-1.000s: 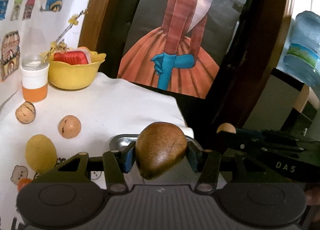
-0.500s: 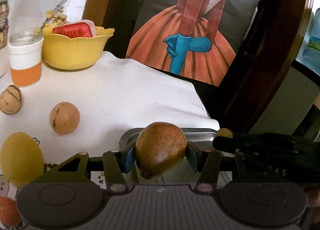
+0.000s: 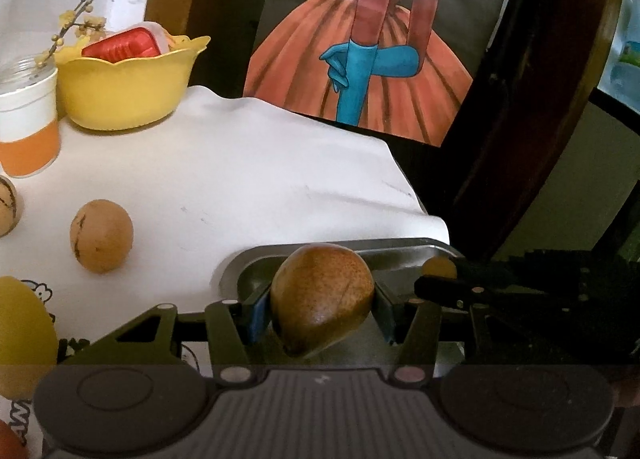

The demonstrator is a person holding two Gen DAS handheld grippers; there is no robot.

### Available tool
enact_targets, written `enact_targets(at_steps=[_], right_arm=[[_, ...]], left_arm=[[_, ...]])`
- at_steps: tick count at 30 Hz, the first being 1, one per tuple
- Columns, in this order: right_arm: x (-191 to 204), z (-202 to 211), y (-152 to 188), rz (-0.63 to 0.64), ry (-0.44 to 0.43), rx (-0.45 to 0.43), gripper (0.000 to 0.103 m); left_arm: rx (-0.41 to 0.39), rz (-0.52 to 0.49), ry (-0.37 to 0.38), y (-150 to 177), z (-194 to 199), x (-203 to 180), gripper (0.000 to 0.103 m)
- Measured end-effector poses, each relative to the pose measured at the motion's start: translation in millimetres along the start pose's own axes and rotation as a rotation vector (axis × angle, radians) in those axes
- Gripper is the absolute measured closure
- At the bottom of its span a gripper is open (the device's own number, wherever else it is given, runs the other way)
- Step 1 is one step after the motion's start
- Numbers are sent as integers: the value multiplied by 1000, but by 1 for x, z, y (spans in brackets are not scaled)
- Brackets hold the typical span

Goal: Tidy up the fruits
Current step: 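Carry the mango in left tool while right tool carries the small fruit over the tray, then open left tool to drop the mango while right tool releases the small fruit onto tray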

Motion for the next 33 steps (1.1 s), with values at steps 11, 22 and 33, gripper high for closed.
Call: enact_targets(at_steps=[11,22,33], right_arm=[[3,-8,4,17,9,24,70],[6,12,14,15,27,-8,43],[20,64,14,16,38,-102,4]], left_arm=[[14,-12,-26,5,-5,-1,46],[-27,-24,-47,5,14,-9,24],[-81,-22,-57,9,55,-14,3]])
Point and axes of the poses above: each gripper's, at about its wrist camera, not at the fingertips, and z roughly against the way its jaws point, x to its left, y to its underside, the point moved 10 cm from there along -z, roughly the way its jaws point
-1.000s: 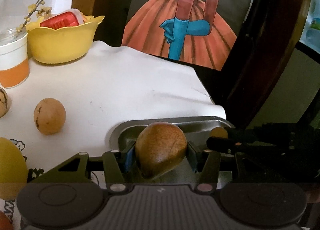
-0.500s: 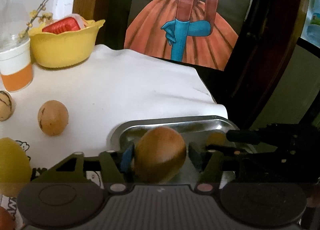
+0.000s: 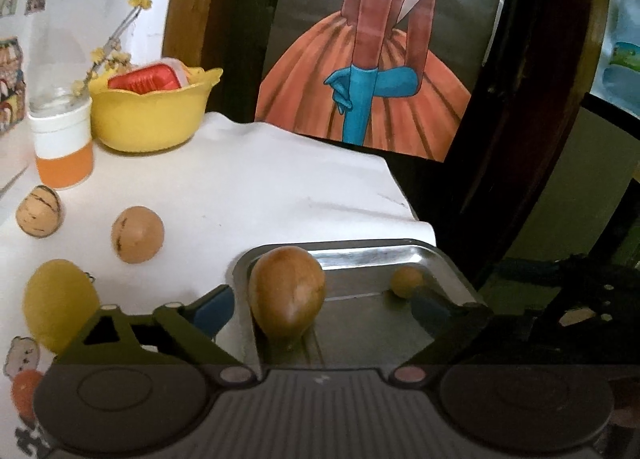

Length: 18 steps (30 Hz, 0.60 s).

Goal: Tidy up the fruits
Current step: 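Open left tool to drop the mango while right tool releases the small fruit onto tray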

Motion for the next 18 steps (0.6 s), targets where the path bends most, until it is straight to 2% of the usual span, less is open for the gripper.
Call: enact_targets(at_steps=[3,18], right_arm=[[4,17,0,2,1,-21,1],[37,100,24,8,25,-50,1]], left_arm=[[-19,-3,-8,2,16,-2,1],[-51,-7,-43,36,96,-4,1]])
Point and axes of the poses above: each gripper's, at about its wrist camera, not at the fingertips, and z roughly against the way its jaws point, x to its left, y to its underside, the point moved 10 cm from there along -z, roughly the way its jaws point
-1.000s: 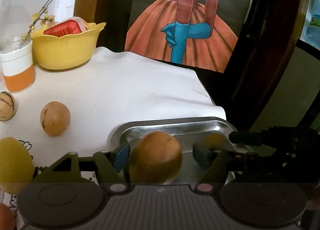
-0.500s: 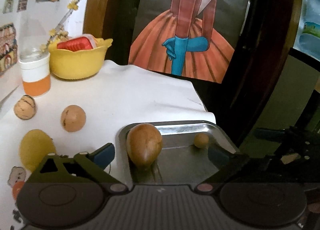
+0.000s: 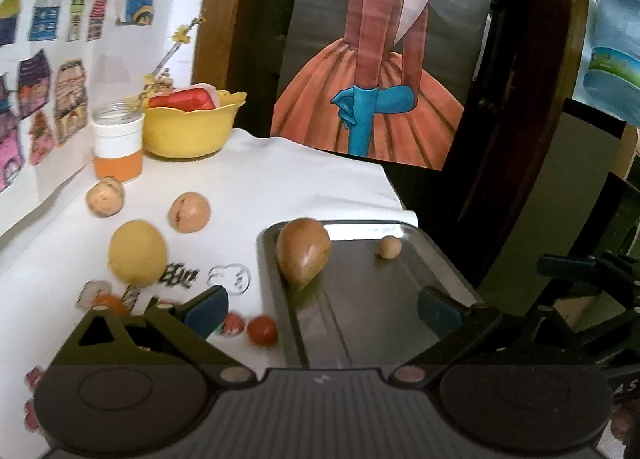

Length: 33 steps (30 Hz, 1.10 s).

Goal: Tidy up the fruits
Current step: 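Open left tool to drop the mango while right tool releases the small fruit onto tray, then withdraw both tools from the tray toward the remaining fruits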

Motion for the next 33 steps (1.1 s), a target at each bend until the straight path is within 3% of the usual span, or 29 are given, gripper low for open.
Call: enact_targets(at_steps=[21,33], right_arm=[[64,77,70,-64,23,90,1],[121,86,80,-29,-51,128,1]], left_arm=[[54,55,-53,76,91,37,0],[60,106,-99,95,120,77,0]])
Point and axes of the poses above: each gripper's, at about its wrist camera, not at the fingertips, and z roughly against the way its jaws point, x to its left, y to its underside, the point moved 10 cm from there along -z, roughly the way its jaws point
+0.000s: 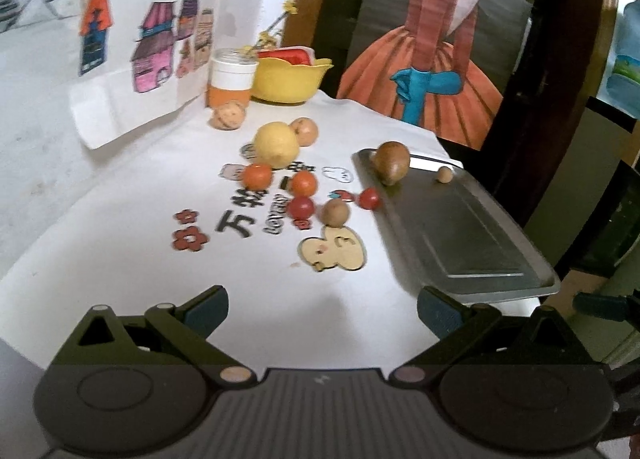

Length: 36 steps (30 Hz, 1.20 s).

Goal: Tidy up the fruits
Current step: 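Withdraw both tools from the tray toward the remaining fruits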

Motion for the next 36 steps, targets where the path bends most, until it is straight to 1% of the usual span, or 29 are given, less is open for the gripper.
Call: enact_targets(at_steps=[10,19,23,28,32,36], right_arm=[[38,-9,-14,71,-53,-7,1],[63,-25,-44,130,-89,-35,1],[70,-36,-59,155,-84,-49,1],[72,-52,-79,201,-54,-67,1],[72,-66,-88,223,-33,-68,1],[71,-82,-93,222,-32,-57,1]], left_arm=[[-11,48,-47,1,12,41,0],[-28,88,-65,-10,6,70,0],[-39,99,-61,-19,0,78,0],[-50,110,-48,-32,-12,87,0],[-54,105,-37,-43,-24,91,0],[-59,93,-30,-56,-37,92,0]])
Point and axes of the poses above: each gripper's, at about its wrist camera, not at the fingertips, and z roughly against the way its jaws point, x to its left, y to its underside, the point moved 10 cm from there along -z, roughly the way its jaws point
